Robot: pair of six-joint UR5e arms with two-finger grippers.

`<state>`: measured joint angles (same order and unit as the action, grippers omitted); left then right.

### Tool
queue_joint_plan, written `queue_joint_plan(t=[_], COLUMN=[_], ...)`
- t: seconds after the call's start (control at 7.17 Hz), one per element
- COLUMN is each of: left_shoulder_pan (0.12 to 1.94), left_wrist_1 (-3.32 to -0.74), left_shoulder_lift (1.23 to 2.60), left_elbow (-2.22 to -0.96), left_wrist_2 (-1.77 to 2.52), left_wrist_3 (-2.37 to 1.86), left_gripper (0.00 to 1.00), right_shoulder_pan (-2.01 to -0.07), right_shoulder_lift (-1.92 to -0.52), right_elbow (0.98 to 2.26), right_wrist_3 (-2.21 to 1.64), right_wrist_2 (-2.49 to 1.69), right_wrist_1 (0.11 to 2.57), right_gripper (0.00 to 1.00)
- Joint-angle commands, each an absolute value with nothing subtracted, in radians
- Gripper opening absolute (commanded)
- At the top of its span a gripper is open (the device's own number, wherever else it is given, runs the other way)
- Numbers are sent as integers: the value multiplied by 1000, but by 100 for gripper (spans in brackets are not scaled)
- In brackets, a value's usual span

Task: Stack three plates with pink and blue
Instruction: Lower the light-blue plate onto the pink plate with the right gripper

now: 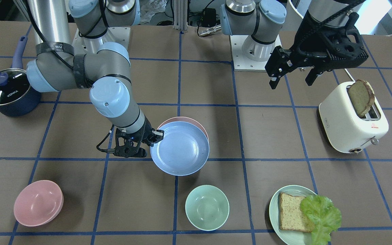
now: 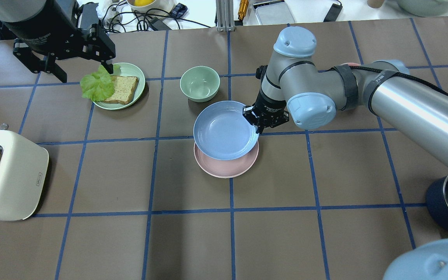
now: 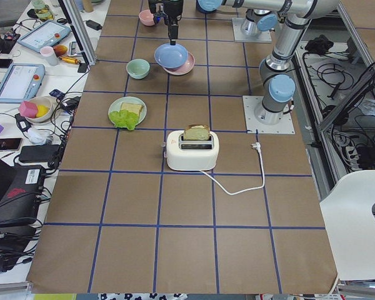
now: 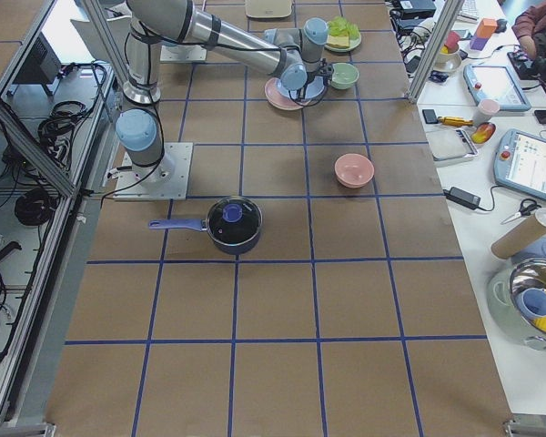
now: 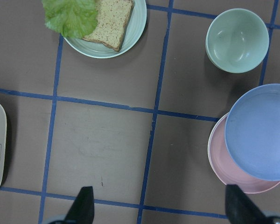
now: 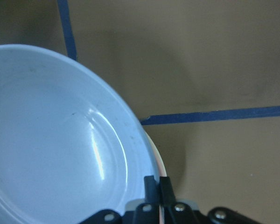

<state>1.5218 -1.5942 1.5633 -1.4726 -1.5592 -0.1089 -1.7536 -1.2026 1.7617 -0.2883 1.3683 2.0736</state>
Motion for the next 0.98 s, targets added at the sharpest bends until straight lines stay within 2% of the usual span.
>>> queue_joint_plan(t=[0.0,0.56,0.84], left_shoulder_pan=[1522,1522,1522], left_wrist_1=[-1594,-1595,-1595], left_shoulder_lift=[1563,1563,1562], left_elbow=[-1473,-1471,-1473], left_wrist_2=[-1560,-1559,-1559], left_wrist_3=[-109,-109,-109], left_gripper=[100,100,100], right_shoulder_pan=[-1761,-1763,-1761], right_shoulder_lift=[-1204,-1206,-1239], right_elbow=[1767,1770,1819], right_wrist_3=[-308,-305,-301], right_wrist_2=[1348,1354,1356], right_wrist_1=[2079,2074,2078], right_gripper=[0,0,0])
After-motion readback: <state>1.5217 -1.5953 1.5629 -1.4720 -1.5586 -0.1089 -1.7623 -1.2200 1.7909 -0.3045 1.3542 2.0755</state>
